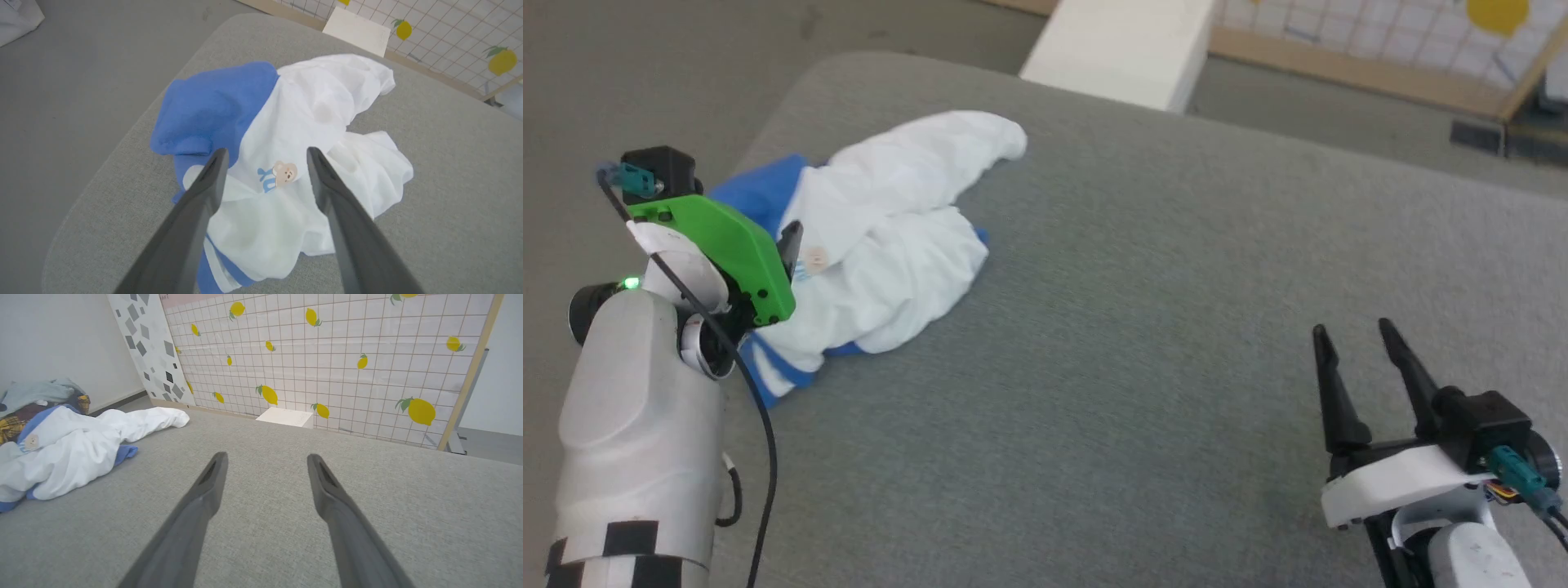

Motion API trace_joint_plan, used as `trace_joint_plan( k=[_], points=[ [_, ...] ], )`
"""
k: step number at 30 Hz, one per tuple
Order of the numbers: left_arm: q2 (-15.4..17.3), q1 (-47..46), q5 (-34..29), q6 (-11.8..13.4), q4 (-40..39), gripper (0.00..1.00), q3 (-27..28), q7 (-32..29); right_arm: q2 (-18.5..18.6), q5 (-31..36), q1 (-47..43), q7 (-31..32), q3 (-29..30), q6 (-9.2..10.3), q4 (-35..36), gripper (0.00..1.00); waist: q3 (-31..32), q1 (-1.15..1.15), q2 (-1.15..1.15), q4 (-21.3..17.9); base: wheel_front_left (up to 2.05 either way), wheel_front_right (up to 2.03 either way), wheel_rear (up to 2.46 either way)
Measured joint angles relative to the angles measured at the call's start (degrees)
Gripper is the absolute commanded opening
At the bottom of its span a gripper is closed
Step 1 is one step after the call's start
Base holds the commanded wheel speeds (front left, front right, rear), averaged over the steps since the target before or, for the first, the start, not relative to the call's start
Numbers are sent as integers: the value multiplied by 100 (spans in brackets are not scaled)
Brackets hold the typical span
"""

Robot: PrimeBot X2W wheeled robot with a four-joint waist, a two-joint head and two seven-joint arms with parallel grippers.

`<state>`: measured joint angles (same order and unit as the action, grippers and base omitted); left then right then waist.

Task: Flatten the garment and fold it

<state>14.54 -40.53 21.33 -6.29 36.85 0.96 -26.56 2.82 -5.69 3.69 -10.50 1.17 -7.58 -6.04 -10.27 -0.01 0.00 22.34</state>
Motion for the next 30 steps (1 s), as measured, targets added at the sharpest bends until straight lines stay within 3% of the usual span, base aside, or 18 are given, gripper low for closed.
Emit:
trace_joint_plan(
  k=[9, 11, 12, 13, 17, 23, 30],
  points=[
    [82, -54, 90, -26, 1116, 100, -135, -18, 2, 78, 9, 74, 121, 0, 246, 100, -757, 0, 0, -487, 0, 0, 0],
    [48, -55, 160, 67, 1283, 100, -51, 90, 2, 75, 25, 73, 112, 0, 234, 100, -885, -1, 0, -585, 0, 0, 0],
    [48, -59, 202, 97, 1292, 75, 16, 212, 3, 65, 35, 64, 103, 0, 222, 100, -921, -1, 0, -628, 0, 0, 0],
    [41, -58, 280, 132, 1298, 0, 136, 435, 2, 58, 52, 49, 96, 0, 203, 100, -952, 0, 0, -679, 0, 0, 0],
    [30, -91, 352, 138, 1276, 0, 324, 1428, 8, -3, 109, -34, 49, 0, 64, 100, -925, 0, 0, -807, 0, 0, 0],
    [120, -848, 465, -25, 743, 0, 263, 2323, 4, -232, 104, -179, -80, 0, -226, 100, -615, 0, 0, -853, 0, 0, 0],
    [114, -2006, 1054, -80, -627, 0, -791, 2129, -4, -605, 80, -336, -290, 0, -580, 100, 2, 1, 0, -957, 0, 0, 0]
  ],
)
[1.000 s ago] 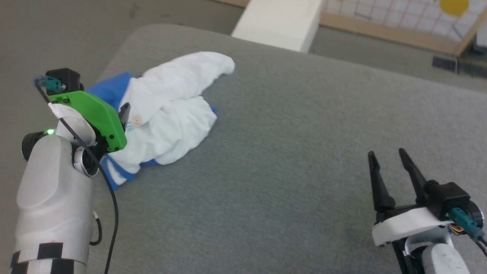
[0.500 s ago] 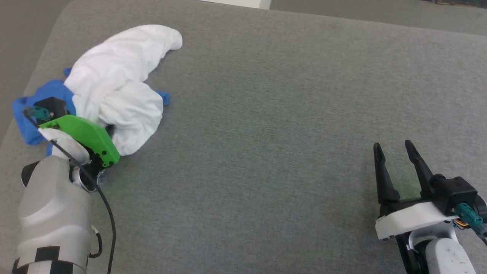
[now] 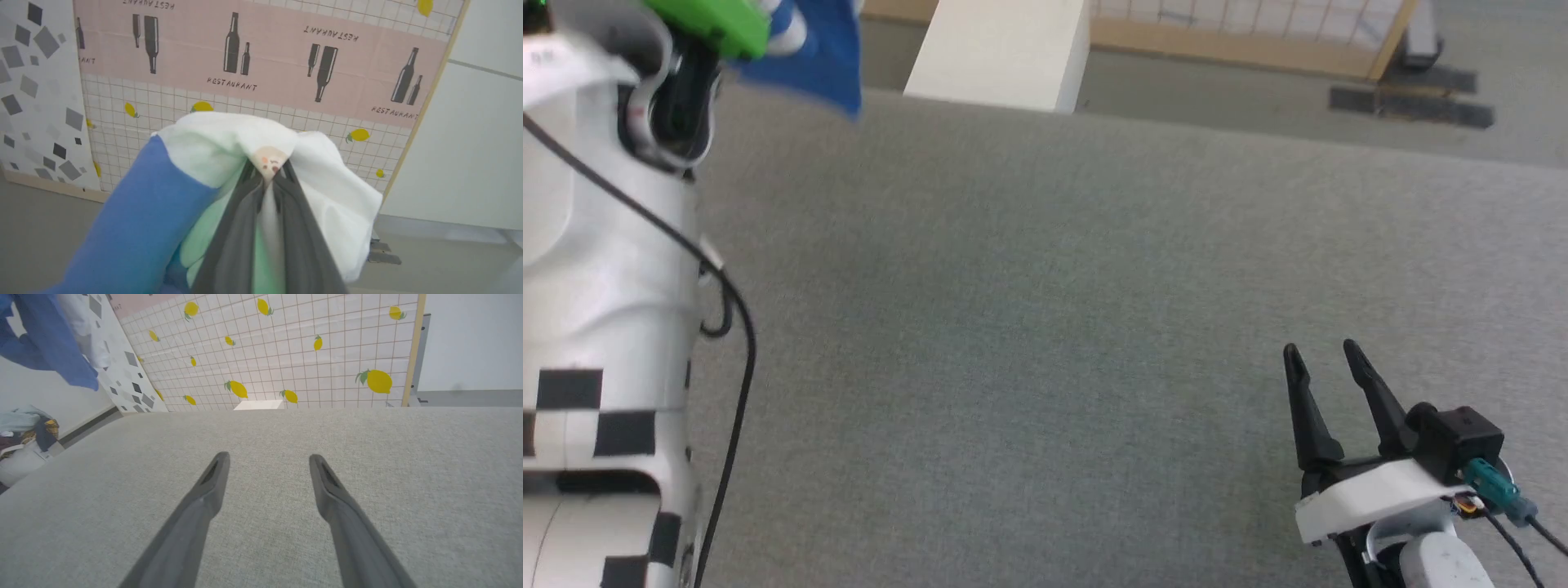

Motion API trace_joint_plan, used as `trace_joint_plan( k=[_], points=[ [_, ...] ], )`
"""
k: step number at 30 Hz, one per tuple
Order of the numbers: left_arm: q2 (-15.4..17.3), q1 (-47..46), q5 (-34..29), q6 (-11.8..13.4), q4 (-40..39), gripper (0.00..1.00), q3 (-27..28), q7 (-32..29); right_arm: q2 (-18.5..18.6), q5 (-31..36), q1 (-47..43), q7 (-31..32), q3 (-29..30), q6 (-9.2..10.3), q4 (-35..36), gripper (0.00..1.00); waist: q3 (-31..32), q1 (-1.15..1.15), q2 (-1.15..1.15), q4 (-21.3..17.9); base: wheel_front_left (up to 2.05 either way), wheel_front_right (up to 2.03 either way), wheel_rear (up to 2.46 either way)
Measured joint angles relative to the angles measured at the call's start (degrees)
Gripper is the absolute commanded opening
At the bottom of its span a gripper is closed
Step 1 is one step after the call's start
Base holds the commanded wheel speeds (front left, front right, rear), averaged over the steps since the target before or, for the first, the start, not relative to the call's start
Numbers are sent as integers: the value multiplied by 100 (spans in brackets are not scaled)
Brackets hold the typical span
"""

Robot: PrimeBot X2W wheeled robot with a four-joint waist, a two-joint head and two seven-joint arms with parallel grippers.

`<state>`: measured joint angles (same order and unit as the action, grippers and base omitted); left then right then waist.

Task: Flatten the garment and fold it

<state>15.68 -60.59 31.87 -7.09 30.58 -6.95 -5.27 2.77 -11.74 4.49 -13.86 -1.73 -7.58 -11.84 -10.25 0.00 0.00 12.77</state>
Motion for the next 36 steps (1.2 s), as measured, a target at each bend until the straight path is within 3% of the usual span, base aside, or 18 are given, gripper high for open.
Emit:
trace_joint_plan(
  k=[6, 11, 19, 25, 26, 31, 34, 36],
  points=[
    [-187, -305, 882, -2, -734, 0, -782, -847, 4, -103, -154, -56, 98, 0, -153, 100, 386, 0, 0, -385, 0, 0, 0],
    [-315, 293, 1098, -18, -926, 0, -1534, -1349, 8, -110, -253, -79, 305, 0, -166, 100, 568, 0, 0, -817, 0, 0, 0],
    [-655, 2338, 1099, -18, -71, 0, -2648, -1820, 12, -140, -333, -79, 387, 0, -92, 100, 667, 0, 0, -1374, 0, 0, 0],
    [-811, 3130, 1403, 41, 436, 0, -2699, -1994, 12, -214, -333, -79, 381, 0, -25, 100, 585, 0, 0, -1589, 0, 0, 0],
    [-833, 3148, 1479, 71, 425, 100, -2606, -1930, 12, -221, -333, -79, 386, 0, -20, 100, 566, 0, 0, -1593, 0, 0, 0],
    [-805, 3142, 1998, 291, -182, 100, -1782, -1300, 11, -238, -354, -79, 452, 0, -26, 100, 605, 0, 0, -1530, 0, 0, 0],
    [-602, 3186, 2151, 500, -724, 100, -1247, -860, 13, -241, -398, -79, 474, 0, -44, 100, 689, 0, 0, -1449, 0, 0, 0],
    [-377, 3371, 2119, 631, -1158, 100, -837, -227, 10, -258, -450, -79, 444, 0, -47, 100, 758, 0, 0, -1399, 0, 0, 0]
  ],
)
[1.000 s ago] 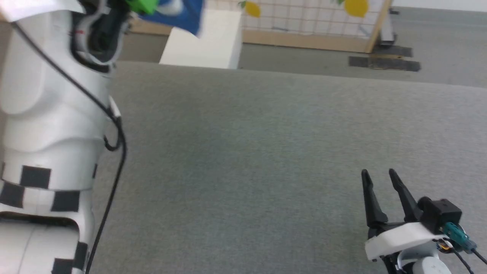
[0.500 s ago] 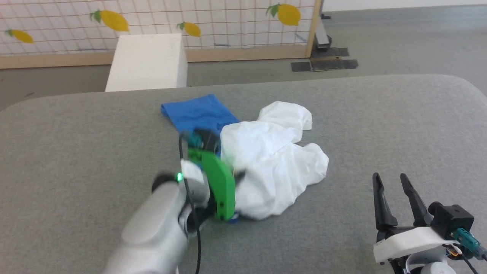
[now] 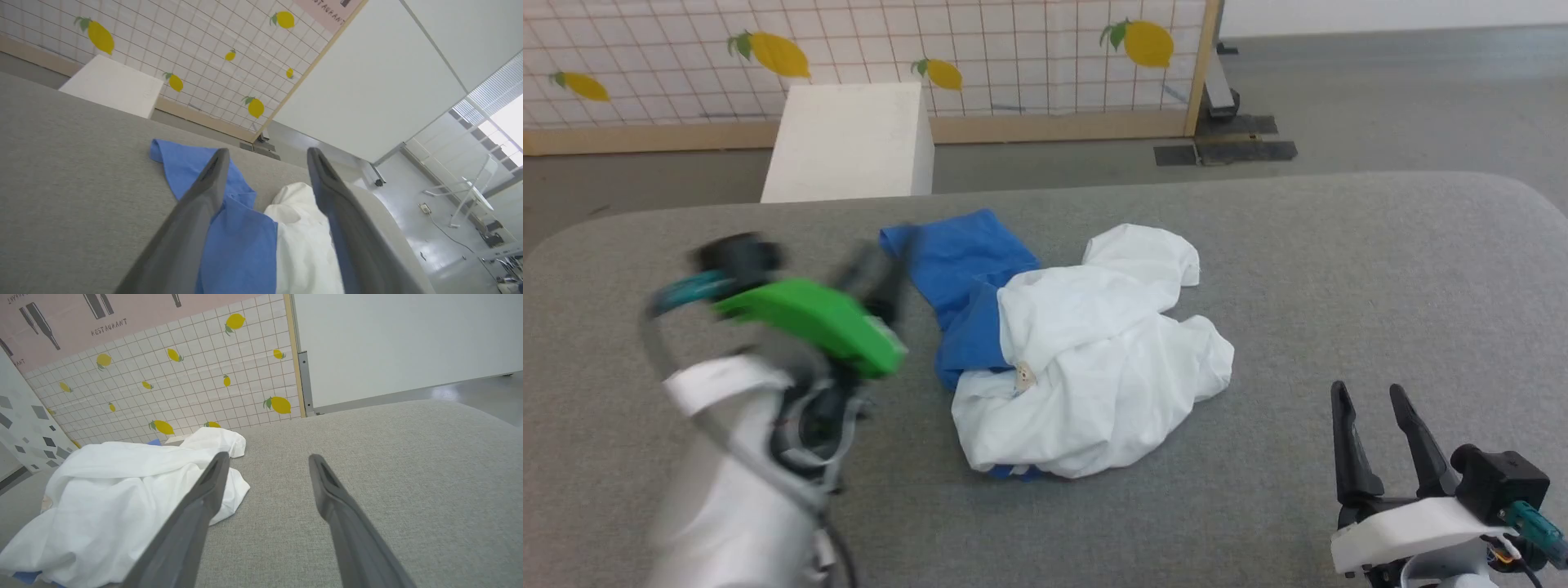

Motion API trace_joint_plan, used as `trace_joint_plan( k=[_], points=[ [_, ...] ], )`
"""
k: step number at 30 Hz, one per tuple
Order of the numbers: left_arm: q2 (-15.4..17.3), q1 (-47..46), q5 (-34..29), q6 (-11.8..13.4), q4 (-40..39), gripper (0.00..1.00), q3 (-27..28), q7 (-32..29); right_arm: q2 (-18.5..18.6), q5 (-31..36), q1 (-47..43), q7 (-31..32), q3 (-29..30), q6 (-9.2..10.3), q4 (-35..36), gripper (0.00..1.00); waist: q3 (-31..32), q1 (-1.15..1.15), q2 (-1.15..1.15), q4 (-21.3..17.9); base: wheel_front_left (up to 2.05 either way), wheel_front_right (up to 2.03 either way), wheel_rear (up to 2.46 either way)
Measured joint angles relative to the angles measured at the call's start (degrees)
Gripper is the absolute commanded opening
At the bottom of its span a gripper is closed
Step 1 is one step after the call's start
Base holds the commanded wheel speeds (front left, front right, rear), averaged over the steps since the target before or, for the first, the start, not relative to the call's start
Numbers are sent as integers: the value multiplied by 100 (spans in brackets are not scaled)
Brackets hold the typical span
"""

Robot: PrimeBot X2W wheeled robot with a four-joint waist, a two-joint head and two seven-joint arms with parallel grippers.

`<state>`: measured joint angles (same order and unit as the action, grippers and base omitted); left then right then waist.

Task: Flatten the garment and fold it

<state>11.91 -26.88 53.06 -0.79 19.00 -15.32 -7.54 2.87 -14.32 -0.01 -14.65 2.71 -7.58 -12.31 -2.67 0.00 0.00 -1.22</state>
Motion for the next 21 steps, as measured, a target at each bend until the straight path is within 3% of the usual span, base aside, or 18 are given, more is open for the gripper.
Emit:
trace_joint_plan(
  k=[3, 6, 11, 14, 18, 21],
  points=[
    [400, 486, -590, 222, -444, 100, 368, 1227, 0, -41, -16, 0, 1, 0, -8, 100, 78, 0, 0, 76, 0, 0, 0],
    [544, 1135, -1079, 296, -505, 100, 460, 2033, 1, -43, -28, 0, 2, 0, -44, 100, 125, 0, 0, 179, 0, 0, 0],
    [486, 1816, -2057, 392, -659, 100, 398, 2203, -1, -38, -34, 2, -19, 0, -282, 100, 166, 0, 0, 382, 0, 0, 0],
    [393, 1972, -2704, 448, -954, 100, 443, 2209, 4, -97, 53, 318, -130, 0, -533, 100, 145, 0, 0, 491, 0, 0, 0],
    [193, 2130, -3095, 449, -1104, 100, 490, 2227, 1, -129, 949, 1404, -375, 0, -916, 100, -10, 0, 0, 556, 0, 0, 0],
    [54, 2121, -3212, 405, -1190, 100, 548, 2227, -8, 236, 2061, 2334, -370, 0, -1217, 100, -187, 0, 0, 579, 0, 0, 0]
  ],
)
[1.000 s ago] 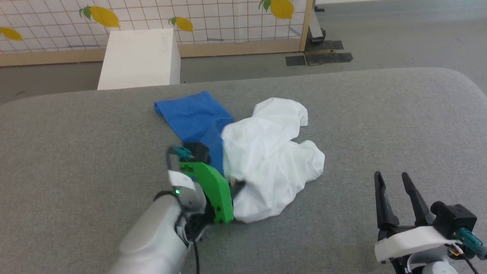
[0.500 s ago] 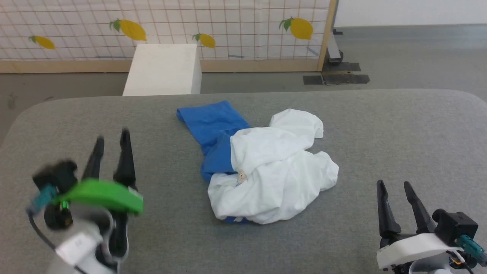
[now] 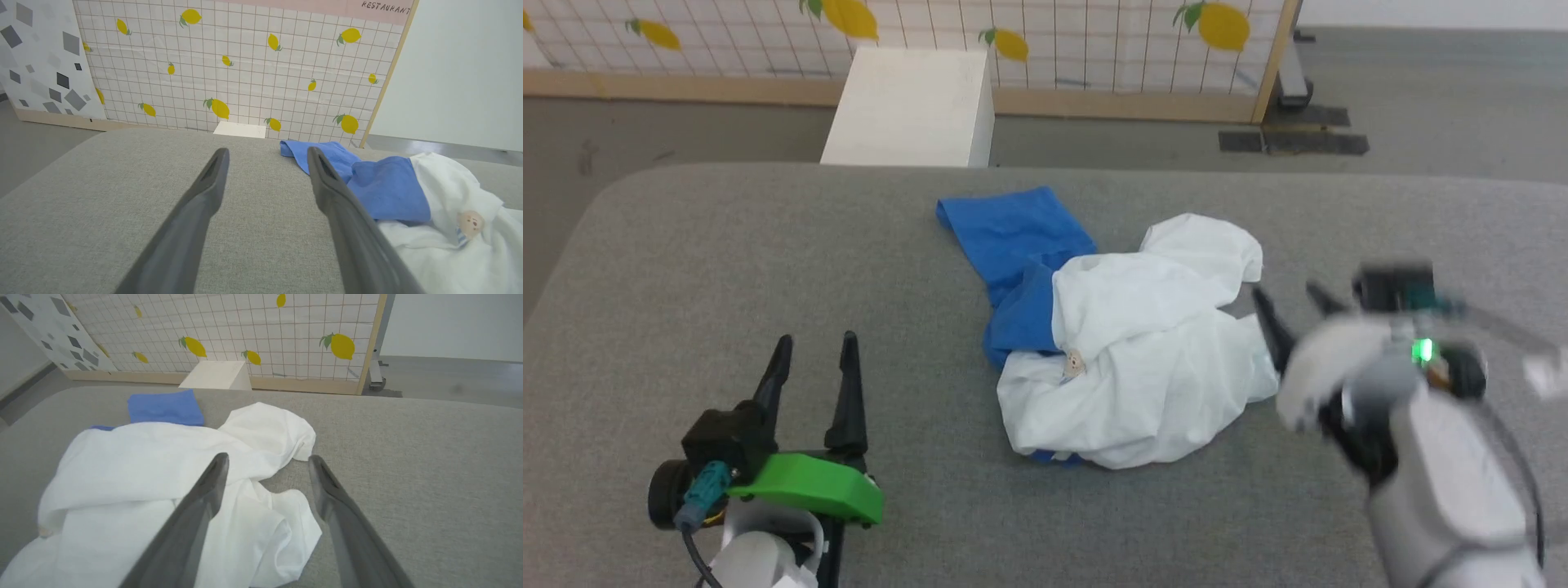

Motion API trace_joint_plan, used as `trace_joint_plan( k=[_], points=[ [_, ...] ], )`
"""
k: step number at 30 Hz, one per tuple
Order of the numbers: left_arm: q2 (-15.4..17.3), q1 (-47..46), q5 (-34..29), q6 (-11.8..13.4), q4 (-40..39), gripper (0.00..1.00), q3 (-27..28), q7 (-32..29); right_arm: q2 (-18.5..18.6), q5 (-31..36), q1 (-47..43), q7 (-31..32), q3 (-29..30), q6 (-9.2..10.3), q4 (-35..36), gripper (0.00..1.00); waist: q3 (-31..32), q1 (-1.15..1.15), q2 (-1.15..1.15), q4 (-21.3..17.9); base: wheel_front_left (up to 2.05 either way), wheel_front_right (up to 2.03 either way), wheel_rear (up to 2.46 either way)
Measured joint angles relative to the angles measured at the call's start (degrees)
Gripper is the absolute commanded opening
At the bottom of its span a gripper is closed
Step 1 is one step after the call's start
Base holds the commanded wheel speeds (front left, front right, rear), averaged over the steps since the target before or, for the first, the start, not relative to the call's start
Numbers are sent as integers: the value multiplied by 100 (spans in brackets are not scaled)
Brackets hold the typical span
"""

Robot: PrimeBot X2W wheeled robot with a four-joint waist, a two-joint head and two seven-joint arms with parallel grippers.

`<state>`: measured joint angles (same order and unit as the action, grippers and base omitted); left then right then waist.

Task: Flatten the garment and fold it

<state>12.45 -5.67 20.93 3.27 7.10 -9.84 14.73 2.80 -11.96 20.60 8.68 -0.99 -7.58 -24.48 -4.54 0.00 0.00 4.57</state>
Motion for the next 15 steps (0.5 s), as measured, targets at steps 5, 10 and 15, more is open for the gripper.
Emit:
trace_joint_plan(
  k=[5, 10, 15],
  points=[
    [-303, -141, -75, -285, -83, 100, 56, 0, 4, 1091, 1755, 1857, 172, 0, -947, 100, -357, 0, 0, 127, 0, 0, 0],
    [-534, -408, -96, -590, -8, 100, 10, 1, 31, 2074, 2453, 2798, 523, 0, -1588, 100, -702, 0, 0, 398, 0, 0, 0],
    [-694, -552, -76, -854, 241, 100, 58, 2, 9, 2354, 2524, 2598, 560, 0, -2136, 100, -1205, -1, 0, 770, 0, 0, 0]
  ],
)
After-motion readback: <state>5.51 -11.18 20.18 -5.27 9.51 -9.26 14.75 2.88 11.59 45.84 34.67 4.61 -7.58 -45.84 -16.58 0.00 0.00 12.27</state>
